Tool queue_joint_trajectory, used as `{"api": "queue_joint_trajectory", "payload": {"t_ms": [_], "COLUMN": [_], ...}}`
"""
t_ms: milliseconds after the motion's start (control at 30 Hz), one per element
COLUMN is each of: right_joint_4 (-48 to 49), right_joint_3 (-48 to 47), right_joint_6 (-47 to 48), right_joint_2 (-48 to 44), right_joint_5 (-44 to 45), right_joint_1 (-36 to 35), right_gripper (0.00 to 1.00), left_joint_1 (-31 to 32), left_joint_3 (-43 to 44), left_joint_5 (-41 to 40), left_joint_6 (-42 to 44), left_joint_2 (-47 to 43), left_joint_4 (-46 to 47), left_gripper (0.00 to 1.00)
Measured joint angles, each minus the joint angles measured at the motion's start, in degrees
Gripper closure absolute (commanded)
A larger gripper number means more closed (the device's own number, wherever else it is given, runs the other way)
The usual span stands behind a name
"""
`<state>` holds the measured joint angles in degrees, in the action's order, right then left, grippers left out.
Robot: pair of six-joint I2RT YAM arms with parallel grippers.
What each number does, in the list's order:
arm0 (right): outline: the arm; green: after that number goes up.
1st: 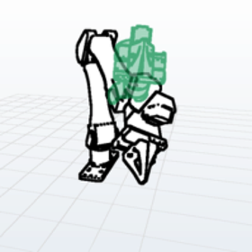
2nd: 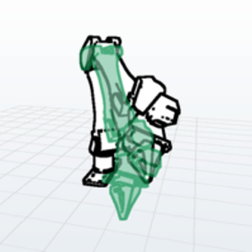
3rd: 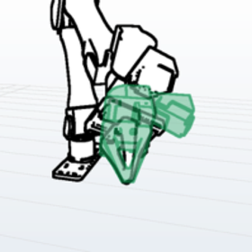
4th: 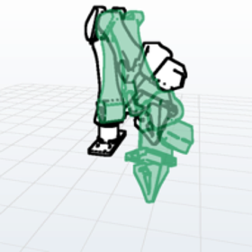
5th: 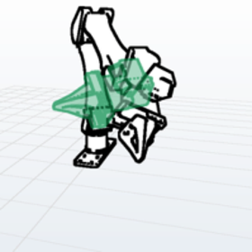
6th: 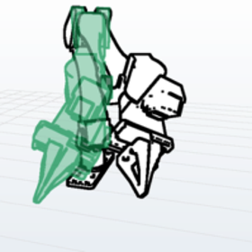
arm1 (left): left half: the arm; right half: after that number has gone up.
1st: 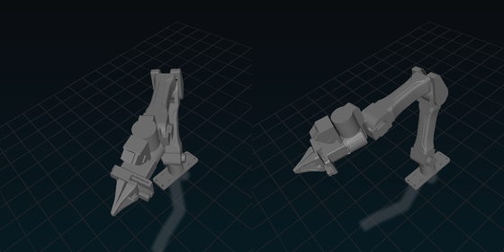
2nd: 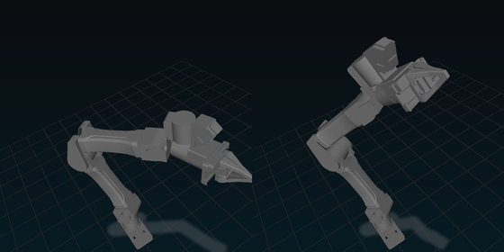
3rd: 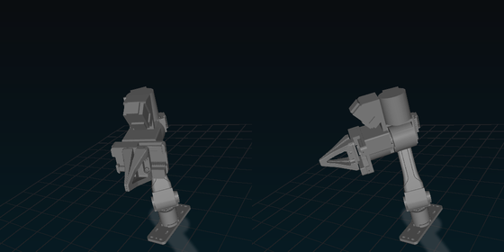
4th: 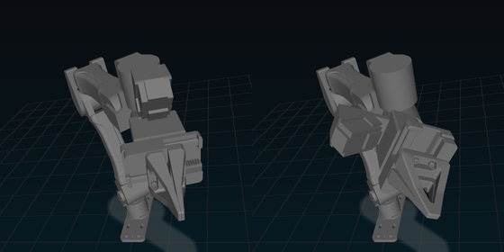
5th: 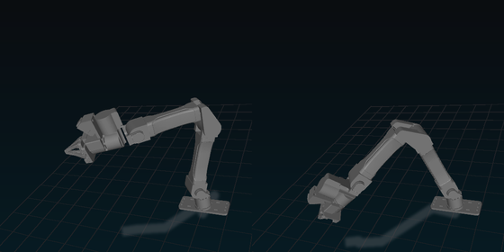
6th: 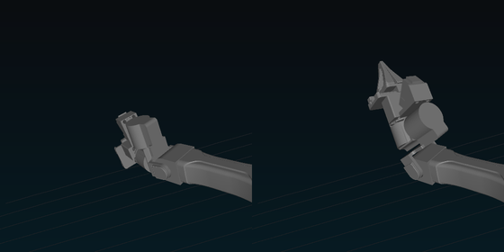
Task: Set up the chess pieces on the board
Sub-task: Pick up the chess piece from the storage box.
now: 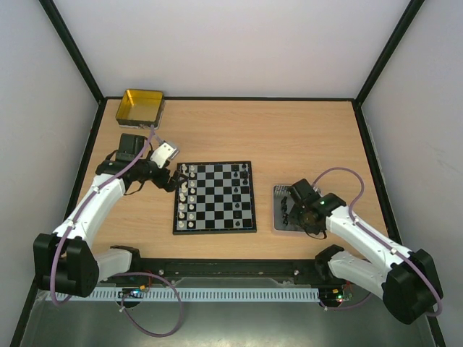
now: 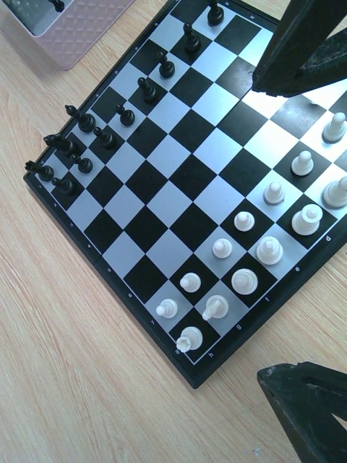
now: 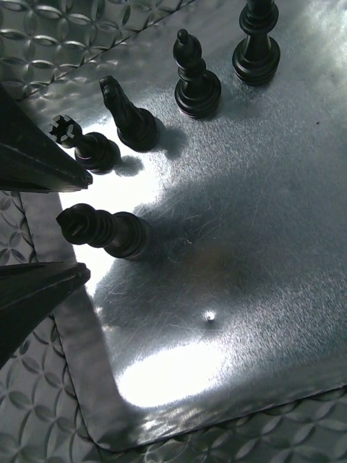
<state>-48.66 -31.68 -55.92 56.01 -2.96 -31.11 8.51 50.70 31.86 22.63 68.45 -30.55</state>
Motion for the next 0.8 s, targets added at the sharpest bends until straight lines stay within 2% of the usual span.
{"api": "queue_joint_trajectory", "payload": {"t_ms": [100, 533, 800], "right_joint_4": [0.55, 1.40, 2.43], "right_joint_3": [0.04, 0.02, 0.02], "right_joint_6": [0.26, 0.87, 1.64], "right_joint_2": [0.81, 1.14, 2.36], "right_joint_5": [0.46, 3.80, 2.51], "right_joint_1": [0.17, 1.16, 1.22], "right_gripper": [0.76, 0.76, 0.79], "left_joint_1": [0.00, 0.26, 0.85], "left_joint_3": [0.00, 0.00, 0.00], "left_joint_5": [-0.02, -0.04, -0.46], "left_joint_6": [0.00, -0.02, -0.11], "left_joint_2": [0.00, 0.04, 0.57], "left_joint_4": [0.00, 0.00, 0.00], "left_gripper": [0.01, 0.01, 0.01]}}
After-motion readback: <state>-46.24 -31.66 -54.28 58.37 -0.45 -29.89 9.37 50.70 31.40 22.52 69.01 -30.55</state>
